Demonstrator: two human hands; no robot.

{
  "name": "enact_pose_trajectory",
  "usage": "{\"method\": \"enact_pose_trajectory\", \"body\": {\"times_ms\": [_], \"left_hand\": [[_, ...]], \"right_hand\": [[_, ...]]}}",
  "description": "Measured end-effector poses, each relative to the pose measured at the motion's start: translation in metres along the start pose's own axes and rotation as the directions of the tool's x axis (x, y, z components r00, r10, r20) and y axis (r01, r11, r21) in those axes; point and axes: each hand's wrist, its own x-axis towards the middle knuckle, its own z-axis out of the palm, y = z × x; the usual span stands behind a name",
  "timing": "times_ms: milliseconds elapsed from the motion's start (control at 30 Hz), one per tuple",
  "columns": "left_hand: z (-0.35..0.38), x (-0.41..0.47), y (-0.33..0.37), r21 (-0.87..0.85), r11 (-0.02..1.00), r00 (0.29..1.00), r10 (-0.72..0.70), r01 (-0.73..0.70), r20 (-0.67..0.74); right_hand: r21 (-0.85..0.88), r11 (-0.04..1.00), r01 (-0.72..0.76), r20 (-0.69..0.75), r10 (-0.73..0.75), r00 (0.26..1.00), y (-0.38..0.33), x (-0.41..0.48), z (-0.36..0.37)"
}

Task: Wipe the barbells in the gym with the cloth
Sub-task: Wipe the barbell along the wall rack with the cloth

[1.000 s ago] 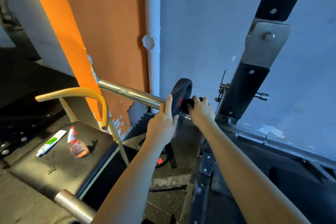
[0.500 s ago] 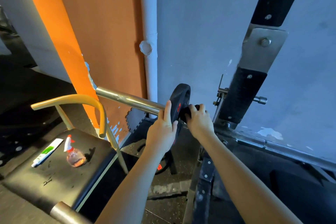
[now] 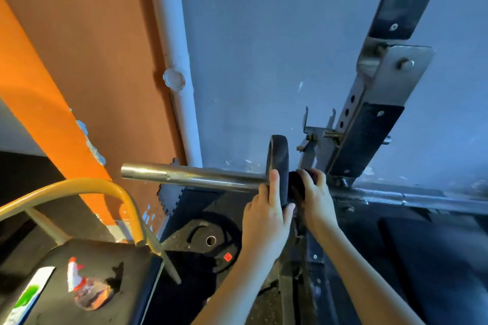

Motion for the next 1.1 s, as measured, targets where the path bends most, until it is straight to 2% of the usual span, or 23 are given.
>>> {"method": "enact_pose_trajectory", "body": {"times_ms": [133,300,400,567,667,767,867,1000,1100], "left_hand": [[-0.009,-0.001,-0.006,-0.051,0.998,0.992,0.04,-0.034,0.124],[-0.026,0.002,-0.01,-0.08,0.997,0.957,0.02,0.003,0.289],[-0.034,0.007,-0.012,-0.104,0.994,0.934,0.015,0.024,0.357],[-0.063,0.008,-0.014,-0.192,0.977,0.868,0.014,0.094,0.497],[-0.081,-0.002,-0.016,-0.19,0.973,0.869,-0.023,0.133,0.494],[-0.093,-0.014,-0.025,-0.189,0.972,0.898,-0.046,0.142,0.438],[-0.101,-0.022,-0.038,-0.18,0.972,0.908,-0.063,0.15,0.415],[-0.103,-0.018,-0.067,-0.173,0.969,0.919,-0.098,0.175,0.383],[-0.108,-0.01,-0.097,-0.175,0.968,0.938,-0.116,0.18,0.327]], "right_hand": [[-0.028,0.995,-0.099,0.082,0.101,0.992,-0.017,0.012,-0.018],[-0.078,0.99,-0.121,0.162,0.132,0.978,-0.029,-0.016,-0.035],[0.013,0.972,-0.235,0.221,0.227,0.948,-0.025,-0.042,-0.043],[0.319,0.862,-0.395,0.068,0.395,0.916,-0.035,-0.061,-0.062],[0.471,0.806,-0.359,-0.005,0.409,0.912,-0.051,-0.064,-0.074],[0.525,0.803,-0.282,-0.084,0.379,0.922,-0.074,-0.071,-0.085],[0.459,0.859,-0.225,-0.157,0.328,0.932,-0.099,-0.075,-0.093],[0.381,0.923,-0.062,-0.265,0.173,0.948,-0.138,-0.071,-0.096],[0.313,0.95,-0.001,-0.223,0.074,0.972,-0.17,-0.062,-0.078]]}}
